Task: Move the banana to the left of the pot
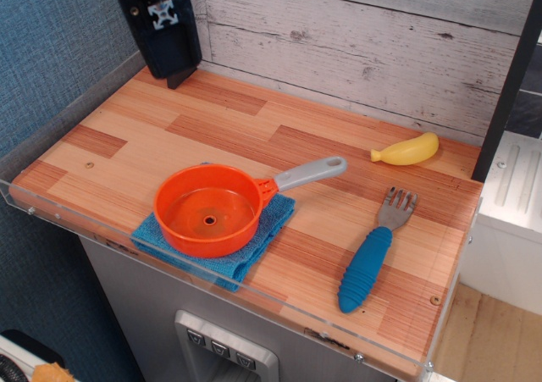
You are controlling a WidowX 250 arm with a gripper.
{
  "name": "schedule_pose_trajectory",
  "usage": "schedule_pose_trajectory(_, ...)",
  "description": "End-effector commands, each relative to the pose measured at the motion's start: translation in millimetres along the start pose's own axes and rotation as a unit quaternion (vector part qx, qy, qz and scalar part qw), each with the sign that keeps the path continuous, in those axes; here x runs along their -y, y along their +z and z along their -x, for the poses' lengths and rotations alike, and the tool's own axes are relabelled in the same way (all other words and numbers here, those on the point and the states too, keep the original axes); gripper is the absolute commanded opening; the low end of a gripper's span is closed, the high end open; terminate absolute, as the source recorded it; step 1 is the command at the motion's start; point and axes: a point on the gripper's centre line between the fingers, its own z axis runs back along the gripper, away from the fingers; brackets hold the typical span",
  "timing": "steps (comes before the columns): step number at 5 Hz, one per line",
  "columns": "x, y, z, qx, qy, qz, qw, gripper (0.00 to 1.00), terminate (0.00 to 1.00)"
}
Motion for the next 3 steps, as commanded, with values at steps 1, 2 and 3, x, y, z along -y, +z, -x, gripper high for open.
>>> schedule_pose_trajectory(1, 0, 0, 0, 0.000, 0.000, 0.000, 1.0000, 1.00, 0.00)
schedule_pose_trajectory(2, -13, -19, -24, -0.005, 0.023, 0.014, 0.9996, 1.00, 0.00)
schedule_pose_trajectory(3, -23, -33, -54, 0.007, 0.040, -0.008, 0.9991, 1.00, 0.00)
